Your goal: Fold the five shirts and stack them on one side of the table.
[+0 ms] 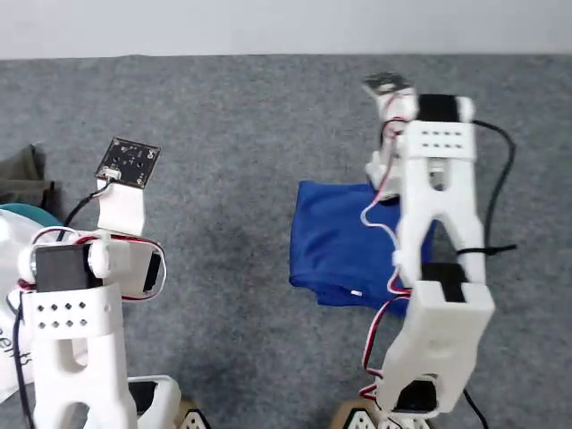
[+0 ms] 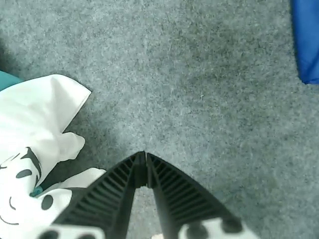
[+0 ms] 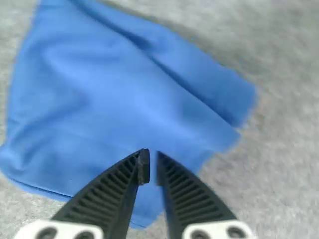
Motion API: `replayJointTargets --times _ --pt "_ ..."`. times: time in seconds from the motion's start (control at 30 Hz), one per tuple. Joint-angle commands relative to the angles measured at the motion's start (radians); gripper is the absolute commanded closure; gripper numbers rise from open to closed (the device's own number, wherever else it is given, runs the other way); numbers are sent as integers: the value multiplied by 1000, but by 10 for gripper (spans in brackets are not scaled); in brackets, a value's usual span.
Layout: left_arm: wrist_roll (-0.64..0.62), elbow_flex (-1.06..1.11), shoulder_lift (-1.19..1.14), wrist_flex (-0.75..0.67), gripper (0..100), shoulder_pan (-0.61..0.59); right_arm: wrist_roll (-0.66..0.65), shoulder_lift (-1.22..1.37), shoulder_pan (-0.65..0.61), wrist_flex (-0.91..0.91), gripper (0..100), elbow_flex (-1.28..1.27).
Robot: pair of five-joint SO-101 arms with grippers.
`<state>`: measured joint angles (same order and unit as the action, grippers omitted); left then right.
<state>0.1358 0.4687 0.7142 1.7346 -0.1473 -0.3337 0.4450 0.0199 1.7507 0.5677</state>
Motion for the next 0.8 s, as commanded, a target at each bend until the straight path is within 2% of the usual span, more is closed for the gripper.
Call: replayJointTargets --times 0.0,0.07,0.27,0.5,0.77 --pt "8 -7 20 20 994 -2 15 -73 82 36 824 55" --pt "8 -5 18 20 994 -2 17 -71 111 28 776 52" --pt "8 -7 14 18 994 -2 17 13 136 -19 775 52" --pt "8 -4 15 18 994 -2 17 119 99 -51 868 57" --pt "8 -4 14 18 994 -2 17 182 87 -154 868 57"
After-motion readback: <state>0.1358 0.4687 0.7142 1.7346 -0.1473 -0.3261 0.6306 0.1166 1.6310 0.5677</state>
